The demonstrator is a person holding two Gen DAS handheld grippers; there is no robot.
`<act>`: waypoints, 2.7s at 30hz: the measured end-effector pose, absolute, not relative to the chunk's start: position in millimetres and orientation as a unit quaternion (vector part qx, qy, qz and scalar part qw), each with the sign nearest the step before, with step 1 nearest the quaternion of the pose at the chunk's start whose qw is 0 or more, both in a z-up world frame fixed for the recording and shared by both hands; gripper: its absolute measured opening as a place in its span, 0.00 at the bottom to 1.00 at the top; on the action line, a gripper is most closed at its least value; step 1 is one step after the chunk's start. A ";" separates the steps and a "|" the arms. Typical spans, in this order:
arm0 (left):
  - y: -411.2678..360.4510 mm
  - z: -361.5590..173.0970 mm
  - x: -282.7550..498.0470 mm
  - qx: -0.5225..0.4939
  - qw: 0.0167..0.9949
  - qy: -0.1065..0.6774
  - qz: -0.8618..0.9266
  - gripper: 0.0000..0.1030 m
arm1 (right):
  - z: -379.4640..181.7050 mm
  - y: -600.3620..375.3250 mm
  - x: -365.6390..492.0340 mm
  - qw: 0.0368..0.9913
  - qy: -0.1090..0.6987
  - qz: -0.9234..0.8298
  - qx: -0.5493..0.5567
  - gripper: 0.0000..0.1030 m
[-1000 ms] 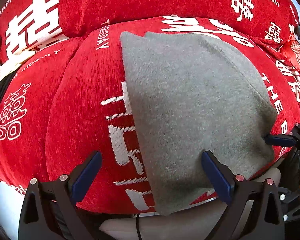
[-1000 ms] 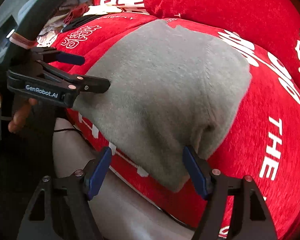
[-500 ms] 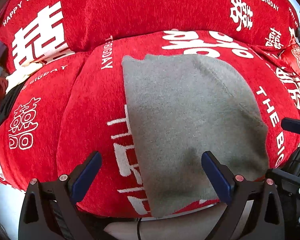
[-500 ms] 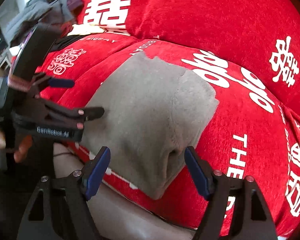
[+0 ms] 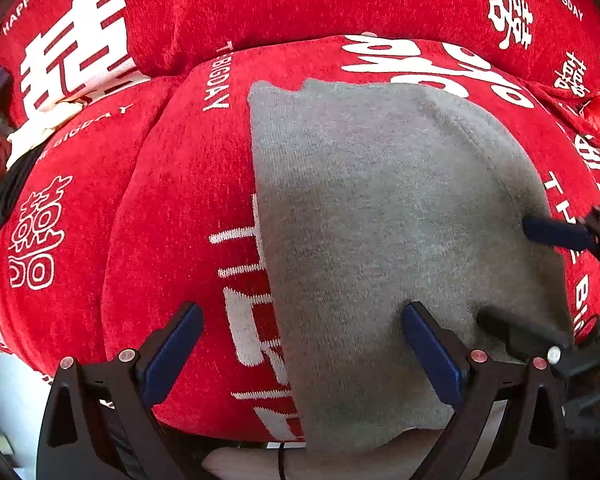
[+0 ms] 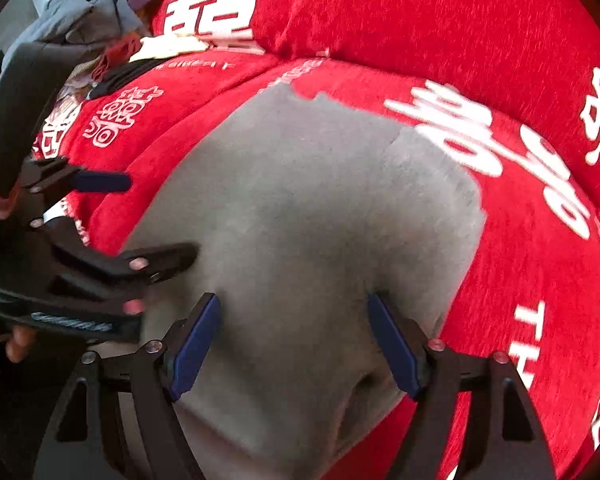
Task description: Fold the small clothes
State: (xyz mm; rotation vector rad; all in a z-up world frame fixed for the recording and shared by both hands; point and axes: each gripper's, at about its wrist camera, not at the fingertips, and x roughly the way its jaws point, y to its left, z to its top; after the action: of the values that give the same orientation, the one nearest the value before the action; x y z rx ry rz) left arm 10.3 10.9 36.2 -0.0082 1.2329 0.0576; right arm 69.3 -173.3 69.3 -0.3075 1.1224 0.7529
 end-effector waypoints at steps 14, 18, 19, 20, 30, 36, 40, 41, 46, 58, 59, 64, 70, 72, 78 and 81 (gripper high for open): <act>-10.5 68.1 5.2 0.013 0.828 0.559 0.031 0.97 | 105.4 -199.4 47.8 0.791 0.536 0.254 -0.148 0.78; -15.7 65.4 8.8 0.014 0.815 0.578 0.035 0.97 | 109.9 -203.7 46.0 0.792 0.544 0.237 -0.141 0.78; -15.6 65.4 8.8 0.010 0.816 0.578 0.032 0.97 | 110.2 -204.4 45.8 0.793 0.545 0.233 -0.140 0.78; -15.9 66.4 7.7 0.006 0.818 0.574 0.032 0.97 | 110.2 -205.0 45.3 0.794 0.545 0.229 -0.141 0.78; -12.1 69.9 2.3 -0.018 0.825 0.563 0.045 0.97 | 108.3 -208.3 49.4 0.796 0.549 0.218 -0.134 0.78; -7.3 67.4 0.0 -0.028 0.822 0.566 0.054 0.97 | 105.5 -208.6 51.5 0.793 0.554 0.216 -0.132 0.78; -2.7 64.6 -1.0 -0.041 0.818 0.571 0.056 0.97 | 104.4 -208.3 52.1 0.792 0.557 0.214 -0.132 0.78; -2.0 64.4 -1.2 -0.042 0.818 0.572 0.056 0.97 | 104.3 -207.8 51.9 0.792 0.557 0.214 -0.132 0.78; -2.2 69.6 -2.6 -0.044 0.826 0.560 0.055 0.97 | 103.9 -205.5 50.3 0.791 0.557 0.215 -0.136 0.78; -1.6 71.5 -4.6 -0.040 0.827 0.558 0.058 0.97 | 104.8 -204.2 49.0 0.792 0.555 0.215 -0.139 0.78; -1.8 71.6 -4.7 -0.041 0.827 0.558 0.059 0.97 | 104.9 -204.0 48.9 0.792 0.555 0.215 -0.139 0.78; -1.0 71.4 -5.4 -0.040 0.826 0.558 0.060 0.97 | 105.9 -204.2 48.8 0.792 0.554 0.215 -0.139 0.78; -1.1 71.4 -5.6 -0.040 0.826 0.559 0.059 0.97 | 106.9 -203.5 47.9 0.792 0.554 0.215 -0.139 0.78; -0.7 71.5 -6.3 -0.041 0.826 0.559 0.059 0.97 | 107.0 -203.5 47.6 0.793 0.553 0.215 -0.139 0.78; -1.2 71.3 -6.9 -0.041 0.825 0.560 0.059 0.97 | 107.5 -203.2 46.6 0.793 0.553 0.215 -0.139 0.78; -1.4 71.3 -6.7 -0.040 0.825 0.561 0.058 0.97 | 107.5 -203.2 46.5 0.793 0.553 0.215 -0.139 0.78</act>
State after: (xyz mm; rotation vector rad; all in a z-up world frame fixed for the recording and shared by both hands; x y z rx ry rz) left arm -6.7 -1.4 71.3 -0.0856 1.1920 0.1242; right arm 46.5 -203.2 107.5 -0.2985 1.1892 0.4629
